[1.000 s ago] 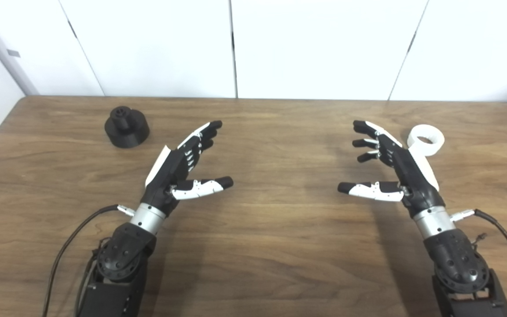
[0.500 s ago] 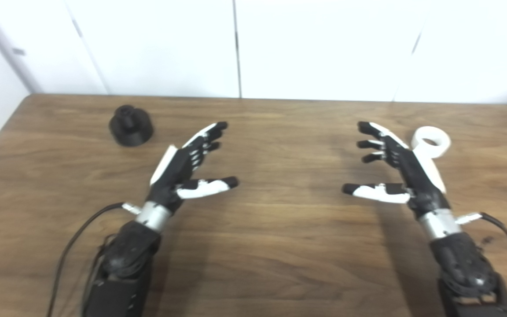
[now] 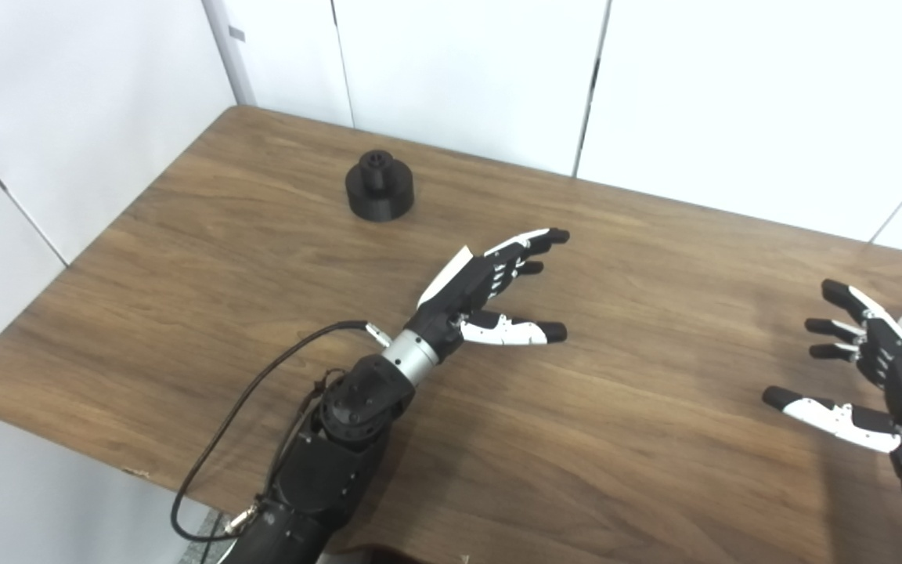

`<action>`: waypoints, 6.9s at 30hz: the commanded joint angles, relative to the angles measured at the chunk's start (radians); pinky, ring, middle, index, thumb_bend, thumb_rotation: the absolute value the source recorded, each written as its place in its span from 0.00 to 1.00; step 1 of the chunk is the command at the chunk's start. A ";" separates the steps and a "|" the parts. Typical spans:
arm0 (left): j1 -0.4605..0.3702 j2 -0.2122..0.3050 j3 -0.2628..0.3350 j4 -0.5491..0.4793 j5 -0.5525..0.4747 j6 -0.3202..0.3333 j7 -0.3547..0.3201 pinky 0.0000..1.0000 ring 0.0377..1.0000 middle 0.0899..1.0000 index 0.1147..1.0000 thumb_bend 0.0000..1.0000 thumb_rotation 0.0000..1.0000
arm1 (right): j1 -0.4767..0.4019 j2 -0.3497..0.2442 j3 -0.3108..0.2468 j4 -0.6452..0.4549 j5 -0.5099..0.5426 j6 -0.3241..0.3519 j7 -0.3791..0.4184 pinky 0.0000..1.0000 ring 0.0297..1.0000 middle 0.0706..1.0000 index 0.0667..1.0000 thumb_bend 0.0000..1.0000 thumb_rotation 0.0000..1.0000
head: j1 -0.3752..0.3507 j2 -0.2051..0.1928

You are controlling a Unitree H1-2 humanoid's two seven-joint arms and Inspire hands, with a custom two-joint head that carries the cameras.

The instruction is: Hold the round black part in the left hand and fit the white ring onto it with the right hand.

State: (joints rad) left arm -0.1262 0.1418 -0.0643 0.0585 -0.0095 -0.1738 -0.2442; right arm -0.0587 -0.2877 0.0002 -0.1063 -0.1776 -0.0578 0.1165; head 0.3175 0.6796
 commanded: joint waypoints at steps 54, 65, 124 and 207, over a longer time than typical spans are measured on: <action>-0.278 0.297 0.135 -0.021 0.402 0.145 0.179 0.86 0.95 0.93 0.78 0.84 0.18 | -0.024 -0.033 -0.017 0.011 0.031 -0.046 0.003 0.61 0.72 0.86 0.85 0.77 0.24 | 0.002 -0.010; -0.311 0.347 0.138 0.031 0.428 0.183 0.189 0.83 0.96 0.93 0.77 0.86 0.19 | -0.020 -0.035 -0.019 0.001 0.044 -0.041 0.009 0.63 0.73 0.87 0.85 0.76 0.21 | 0.000 -0.008; -0.394 0.447 -0.050 0.271 0.691 0.495 0.193 1.00 1.00 1.00 0.86 1.00 0.58 | 0.018 -0.050 -0.027 -0.042 0.063 -0.030 0.020 0.61 0.72 0.87 0.85 0.75 0.28 | -0.028 0.023; -0.424 0.311 -0.033 0.522 0.555 0.401 0.464 1.00 1.00 1.00 0.70 1.00 0.35 | 0.076 -0.064 -0.046 -0.155 0.069 0.045 0.057 0.60 0.70 0.88 0.84 0.74 0.29 | -0.058 0.081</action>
State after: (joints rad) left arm -0.5022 0.4345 -0.1120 0.5896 0.5459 0.2546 0.1798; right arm 0.0368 -0.3313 -0.0304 -0.2325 -0.1217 -0.0046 0.1758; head 0.2577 0.7593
